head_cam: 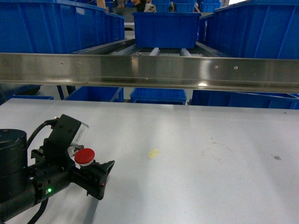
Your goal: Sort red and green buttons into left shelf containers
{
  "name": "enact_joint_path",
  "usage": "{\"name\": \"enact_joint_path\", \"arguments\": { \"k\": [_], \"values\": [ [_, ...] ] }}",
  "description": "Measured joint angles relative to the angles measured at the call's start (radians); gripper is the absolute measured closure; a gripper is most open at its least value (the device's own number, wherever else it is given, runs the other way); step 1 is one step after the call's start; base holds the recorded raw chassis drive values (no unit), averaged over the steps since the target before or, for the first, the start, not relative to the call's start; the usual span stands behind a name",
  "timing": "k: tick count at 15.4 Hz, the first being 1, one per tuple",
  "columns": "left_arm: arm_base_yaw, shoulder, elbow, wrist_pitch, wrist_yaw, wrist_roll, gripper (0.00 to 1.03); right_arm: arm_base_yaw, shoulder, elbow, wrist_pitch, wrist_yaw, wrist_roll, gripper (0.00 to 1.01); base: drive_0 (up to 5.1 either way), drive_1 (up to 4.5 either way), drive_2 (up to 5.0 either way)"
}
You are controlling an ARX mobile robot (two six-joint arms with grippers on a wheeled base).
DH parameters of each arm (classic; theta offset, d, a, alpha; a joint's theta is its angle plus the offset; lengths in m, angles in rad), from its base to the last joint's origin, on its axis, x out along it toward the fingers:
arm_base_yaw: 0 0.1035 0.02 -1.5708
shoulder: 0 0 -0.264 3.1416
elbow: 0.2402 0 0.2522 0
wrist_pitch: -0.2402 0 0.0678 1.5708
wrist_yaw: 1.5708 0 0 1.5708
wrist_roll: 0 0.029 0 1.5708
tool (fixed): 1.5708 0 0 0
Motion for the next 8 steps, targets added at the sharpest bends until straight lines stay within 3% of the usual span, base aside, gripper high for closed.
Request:
{"name": "enact_joint_path", "arguments": {
  "k": [5, 6, 8],
  "values": [
    [0.000, 0.000, 0.000, 0.000, 0.000, 0.009, 0.67, 0.000, 0.000, 0.000, 0.000, 0.000, 0.000, 0.70, 0.0, 0.00, 0.0],
    [0.000, 0.000, 0.000, 0.000, 0.000, 0.009, 0.73, 0.000, 0.000, 0.000, 0.000, 0.000, 0.000, 0.70, 0.0, 0.00, 0.0],
    [0.000, 0.000, 0.000, 0.000, 0.000, 0.009, 0.73, 0.000, 0.000, 0.000, 0.000, 0.000, 0.000, 0.70, 0.0, 0.00, 0.0]
  ]
}}
